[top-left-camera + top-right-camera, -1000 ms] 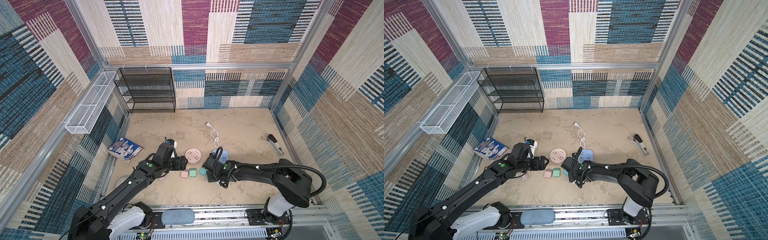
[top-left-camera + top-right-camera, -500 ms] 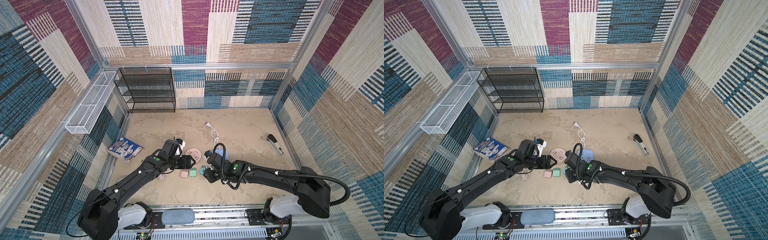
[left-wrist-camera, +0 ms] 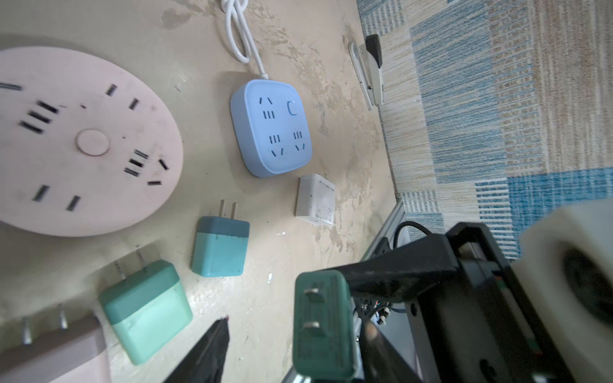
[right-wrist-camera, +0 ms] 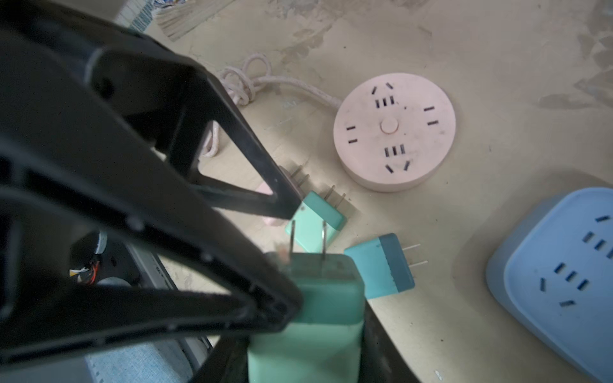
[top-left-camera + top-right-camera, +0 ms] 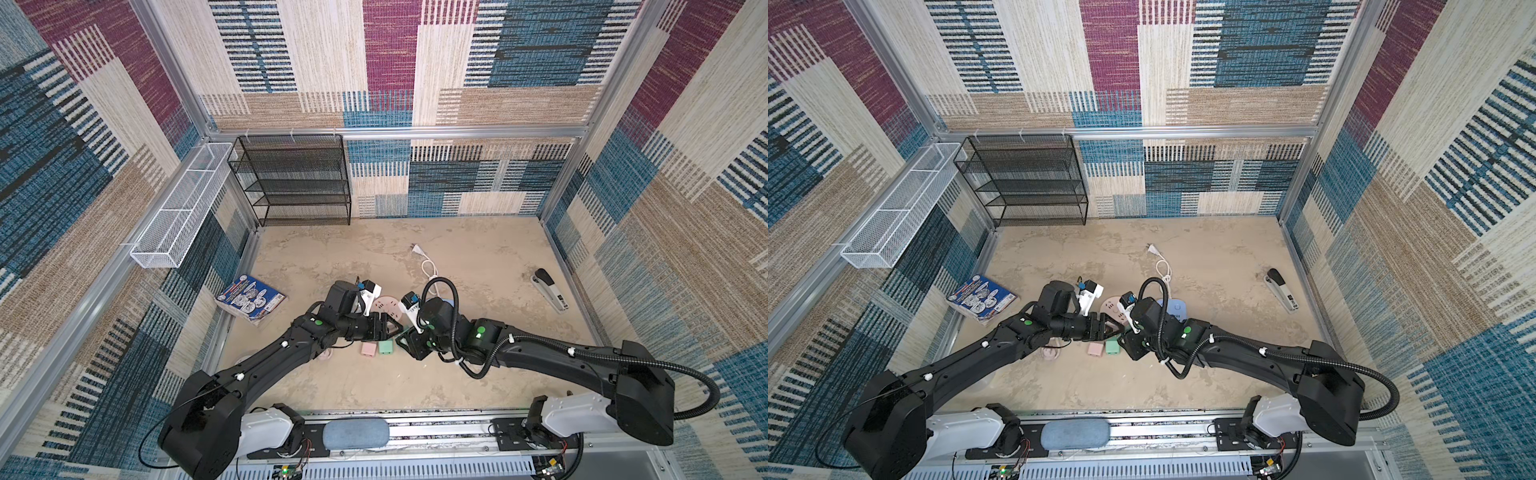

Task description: Insert the plug

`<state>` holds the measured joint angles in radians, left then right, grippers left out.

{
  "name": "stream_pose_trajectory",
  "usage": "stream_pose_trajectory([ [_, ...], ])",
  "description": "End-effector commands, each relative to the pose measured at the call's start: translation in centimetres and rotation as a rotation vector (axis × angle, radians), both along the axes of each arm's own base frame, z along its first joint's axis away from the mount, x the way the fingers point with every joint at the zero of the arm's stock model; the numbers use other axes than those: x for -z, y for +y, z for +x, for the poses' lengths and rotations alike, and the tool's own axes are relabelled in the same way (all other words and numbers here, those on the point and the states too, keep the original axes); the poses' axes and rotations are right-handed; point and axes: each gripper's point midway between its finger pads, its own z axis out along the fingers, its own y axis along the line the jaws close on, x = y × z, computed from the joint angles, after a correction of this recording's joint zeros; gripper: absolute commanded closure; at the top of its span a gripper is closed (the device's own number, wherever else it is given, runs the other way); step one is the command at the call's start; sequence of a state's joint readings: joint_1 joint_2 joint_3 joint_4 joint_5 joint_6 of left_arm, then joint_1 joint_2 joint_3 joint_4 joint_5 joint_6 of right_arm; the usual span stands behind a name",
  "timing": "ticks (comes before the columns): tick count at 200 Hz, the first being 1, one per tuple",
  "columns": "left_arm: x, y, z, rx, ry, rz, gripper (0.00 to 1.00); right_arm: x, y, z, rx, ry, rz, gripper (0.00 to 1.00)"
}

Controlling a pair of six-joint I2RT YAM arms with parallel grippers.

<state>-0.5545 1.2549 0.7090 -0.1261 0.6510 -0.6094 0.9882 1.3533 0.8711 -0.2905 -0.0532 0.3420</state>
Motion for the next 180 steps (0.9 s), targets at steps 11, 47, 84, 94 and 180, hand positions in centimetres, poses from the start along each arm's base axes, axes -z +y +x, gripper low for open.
stream_pose_trajectory([
  [11,-1.4,-0.9,-0.6,0.049,0.005,-0.082,0.37,-1.7,1.3,0.5,-0.033,-0.046,0.052,0.92],
  [47,-1.4,-1.0,-0.9,0.063,0.015,-0.091,0.43,-2.1,1.9,0.7,-0.048,-0.056,0.06,0.92],
  [84,-1.0,-1.0,-1.2,0.067,0.027,-0.089,0.58,-2.3,2.3,0.9,-0.053,-0.065,0.066,0.91],
  [94,-1.0,-0.9,-1.2,0.067,0.028,-0.088,0.63,-2.4,2.3,1.0,-0.052,-0.07,0.068,0.91],
  [180,-0.9,-1.0,0.0,0.01,0.028,-0.09,1.0,-2.6,2.2,2.5,-0.01,-0.12,0.067,0.29],
])
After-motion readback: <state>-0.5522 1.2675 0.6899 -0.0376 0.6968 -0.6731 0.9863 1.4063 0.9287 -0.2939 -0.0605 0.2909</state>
